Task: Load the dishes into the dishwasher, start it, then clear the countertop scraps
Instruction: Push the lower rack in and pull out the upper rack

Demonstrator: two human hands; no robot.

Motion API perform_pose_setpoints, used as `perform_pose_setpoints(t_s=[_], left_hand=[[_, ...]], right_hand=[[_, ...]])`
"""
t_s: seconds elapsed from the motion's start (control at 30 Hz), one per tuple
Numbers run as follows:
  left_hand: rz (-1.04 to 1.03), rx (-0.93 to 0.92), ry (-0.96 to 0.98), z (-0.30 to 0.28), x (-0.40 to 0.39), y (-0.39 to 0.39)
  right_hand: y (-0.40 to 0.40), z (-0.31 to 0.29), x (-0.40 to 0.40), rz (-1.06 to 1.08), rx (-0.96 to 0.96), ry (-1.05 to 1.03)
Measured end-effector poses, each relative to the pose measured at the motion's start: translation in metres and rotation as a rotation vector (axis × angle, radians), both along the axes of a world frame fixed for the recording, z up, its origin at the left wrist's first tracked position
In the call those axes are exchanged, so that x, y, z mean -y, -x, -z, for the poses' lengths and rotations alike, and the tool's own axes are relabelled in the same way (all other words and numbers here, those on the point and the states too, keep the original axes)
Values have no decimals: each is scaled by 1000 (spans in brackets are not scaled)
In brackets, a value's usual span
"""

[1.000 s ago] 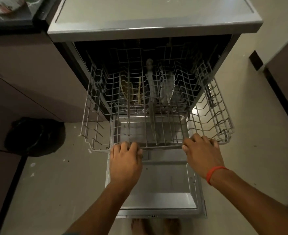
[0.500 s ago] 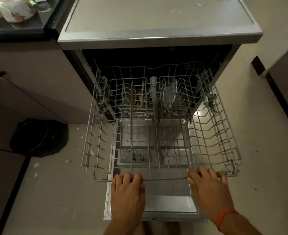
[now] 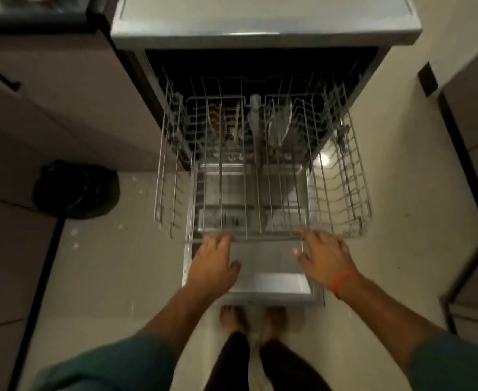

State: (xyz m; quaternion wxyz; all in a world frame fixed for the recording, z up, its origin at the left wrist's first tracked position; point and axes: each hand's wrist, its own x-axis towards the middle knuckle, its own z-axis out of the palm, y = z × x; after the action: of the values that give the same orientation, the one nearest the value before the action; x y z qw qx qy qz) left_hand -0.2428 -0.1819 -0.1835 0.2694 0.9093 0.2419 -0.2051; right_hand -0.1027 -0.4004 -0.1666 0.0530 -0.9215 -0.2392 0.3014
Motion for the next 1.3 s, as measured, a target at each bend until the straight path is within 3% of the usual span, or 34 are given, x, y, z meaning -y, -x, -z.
perform_pose_setpoints(t_s=[0.13, 0.43, 0.83, 1.1, 1.3], left_hand=[[-135, -7, 151, -45, 2, -2], [-200, 122, 224, -160, 8, 23], [-351, 403, 173, -267, -33, 61], [-469, 533, 186, -293, -120, 123], [-503, 604, 193, -306, -232, 197]], right_hand=[[16, -31, -10, 87, -35, -112], [32, -117, -25, 173, -40, -375], [53, -232, -109, 124, -49, -662], [114, -272, -226, 17, -48, -739], [189, -285, -340, 39, -76, -805]])
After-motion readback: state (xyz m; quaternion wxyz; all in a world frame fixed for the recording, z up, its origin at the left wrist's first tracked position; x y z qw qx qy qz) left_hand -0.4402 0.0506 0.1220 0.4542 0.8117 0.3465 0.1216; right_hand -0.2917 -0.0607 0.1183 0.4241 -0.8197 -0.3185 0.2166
